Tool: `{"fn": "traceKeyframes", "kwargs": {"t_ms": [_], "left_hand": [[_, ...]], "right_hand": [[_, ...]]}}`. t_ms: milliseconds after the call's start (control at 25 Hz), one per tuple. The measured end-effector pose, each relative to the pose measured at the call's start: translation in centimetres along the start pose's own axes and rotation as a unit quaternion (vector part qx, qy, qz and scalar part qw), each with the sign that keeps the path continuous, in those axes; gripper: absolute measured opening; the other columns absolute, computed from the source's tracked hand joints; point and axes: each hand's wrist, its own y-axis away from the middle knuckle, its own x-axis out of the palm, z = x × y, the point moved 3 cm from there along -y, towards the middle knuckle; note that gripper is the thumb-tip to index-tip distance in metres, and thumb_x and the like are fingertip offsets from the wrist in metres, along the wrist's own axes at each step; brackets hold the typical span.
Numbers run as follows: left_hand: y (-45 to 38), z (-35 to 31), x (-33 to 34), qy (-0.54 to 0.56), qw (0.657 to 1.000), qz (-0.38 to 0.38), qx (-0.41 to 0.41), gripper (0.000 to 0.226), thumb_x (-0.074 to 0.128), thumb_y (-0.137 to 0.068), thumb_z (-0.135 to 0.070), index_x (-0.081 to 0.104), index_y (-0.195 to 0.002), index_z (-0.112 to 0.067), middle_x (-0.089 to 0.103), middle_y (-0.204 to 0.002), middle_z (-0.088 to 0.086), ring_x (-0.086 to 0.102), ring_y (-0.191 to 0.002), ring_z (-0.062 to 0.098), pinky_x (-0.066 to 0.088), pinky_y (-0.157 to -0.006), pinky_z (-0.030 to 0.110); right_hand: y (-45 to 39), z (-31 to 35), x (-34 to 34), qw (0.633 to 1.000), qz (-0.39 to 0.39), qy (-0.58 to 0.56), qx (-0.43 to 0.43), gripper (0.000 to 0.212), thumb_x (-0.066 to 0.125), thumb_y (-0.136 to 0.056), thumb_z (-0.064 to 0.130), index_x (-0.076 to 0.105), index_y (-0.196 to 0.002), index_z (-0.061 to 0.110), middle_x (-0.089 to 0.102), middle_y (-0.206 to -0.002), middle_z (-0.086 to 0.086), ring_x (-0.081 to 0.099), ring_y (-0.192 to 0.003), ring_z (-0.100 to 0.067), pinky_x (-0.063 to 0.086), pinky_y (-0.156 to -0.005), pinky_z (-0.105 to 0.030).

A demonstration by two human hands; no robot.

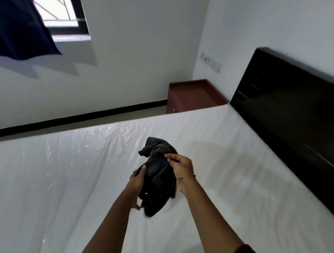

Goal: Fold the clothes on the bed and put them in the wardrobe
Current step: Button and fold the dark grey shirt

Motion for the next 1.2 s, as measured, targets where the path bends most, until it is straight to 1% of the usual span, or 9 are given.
{"fn": "traceKeyframes", "kwargs": {"t_ms": [160,360,440,560,640,760,880,960,1200], "left_hand": [[9.4,-5.9,0.1,0.252,0.944,0.198,0.078,0.062,0.051,-0.099,-0.066,0.069,-0.125,-0.013,0.072,-0.125,0.02,0.063,-0.123,0.042,0.052,-0.101,0.056],[18.4,-15.7,-4.5,0.118,0.931,0.012,0.345,0.029,0.059,-0.105,-0.036,0.069,-0.128,-0.021,0.074,-0.12,0.01,0.07,-0.109,0.032,0.058,-0.086,0.041],[22.3,-19.7,-5.8,-0.02,0.905,-0.054,0.421,0.034,0.056,-0.105,-0.041,0.068,-0.131,-0.022,0.071,-0.126,0.011,0.067,-0.115,0.032,0.054,-0.093,0.039],[28.6,-24.8,-6.9,-0.194,0.83,-0.113,0.51,0.043,0.054,-0.103,-0.05,0.065,-0.138,-0.027,0.069,-0.132,0.009,0.065,-0.121,0.032,0.052,-0.1,0.04],[33.2,-27.0,-6.8,-0.257,0.776,-0.148,0.556,0.044,0.051,-0.102,-0.056,0.062,-0.138,-0.032,0.07,-0.127,0.003,0.066,-0.117,0.031,0.051,-0.091,0.039],[39.4,-29.6,-5.4,-0.297,0.717,-0.19,0.601,0.04,0.05,-0.102,-0.056,0.063,-0.131,-0.032,0.07,-0.115,0.003,0.068,-0.1,0.028,0.051,-0.077,0.036],[42.8,-30.5,-4.0,-0.193,0.753,-0.041,0.627,0.03,0.059,-0.105,-0.034,0.065,-0.13,-0.019,0.072,-0.12,0.009,0.071,-0.1,0.022,0.056,-0.081,0.033],[44.5,-30.3,-3.9,-0.145,0.763,0.06,0.627,0.024,0.06,-0.106,-0.025,0.066,-0.125,-0.012,0.074,-0.118,0.012,0.074,-0.105,0.026,0.059,-0.091,0.036],[48.1,-31.4,-6.0,0.117,0.796,0.175,0.568,0.024,0.061,-0.101,-0.018,0.071,-0.12,-0.009,0.077,-0.11,0.015,0.074,-0.1,0.03,0.057,-0.094,0.041]], "right_hand": [[5.3,9.4,1.6,0.987,0.032,-0.153,-0.044,0.028,0.069,-0.119,-0.015,0.091,-0.136,-0.016,0.091,-0.142,-0.032,0.091,-0.098,-0.022,0.071,-0.132,-0.058],[12.7,21.4,-0.9,0.982,-0.105,-0.138,-0.073,0.018,0.078,-0.104,-0.009,0.091,-0.093,-0.005,0.087,-0.096,-0.015,0.076,-0.095,-0.036,0.067,-0.096,-0.047],[15.4,25.8,-1.7,0.98,-0.161,-0.054,-0.101,0.023,0.081,-0.102,-0.002,0.082,-0.081,0.007,0.086,-0.097,-0.015,0.071,-0.092,-0.035,0.069,-0.092,-0.057],[19.5,32.2,-2.3,0.959,-0.208,0.115,-0.155,0.014,0.071,-0.106,0.006,0.082,-0.098,0.006,0.091,-0.119,-0.021,0.072,-0.099,-0.037,0.077,-0.114,-0.061],[21.8,35.7,-2.8,0.929,-0.236,0.212,-0.194,0.032,0.063,-0.109,0.014,0.09,-0.127,0.01,0.08,-0.142,-0.02,0.071,-0.129,-0.042,0.069,-0.119,-0.051],[23.5,39.9,-3.1,0.916,-0.203,0.217,-0.268,0.045,0.058,-0.115,0.009,0.087,-0.149,0.016,0.061,-0.165,-0.015,0.064,-0.151,-0.042,0.068,-0.134,-0.056],[24.0,42.7,-3.0,0.921,-0.082,0.211,-0.317,0.071,0.057,-0.113,-0.009,0.071,-0.177,0.018,0.065,-0.18,-0.012,0.069,-0.156,-0.033,0.067,-0.139,-0.052],[24.8,44.2,-3.8,0.924,-0.027,0.175,-0.337,0.078,0.057,-0.112,-0.012,0.064,-0.182,0.022,0.074,-0.173,-0.01,0.078,-0.137,-0.027,0.07,-0.119,-0.046],[25.2,45.2,-7.0,0.942,0.098,0.125,-0.296,0.041,0.062,-0.12,0.012,0.082,-0.145,0.037,0.083,-0.127,0.005,0.073,-0.12,-0.012,0.053,-0.105,-0.045]]}}
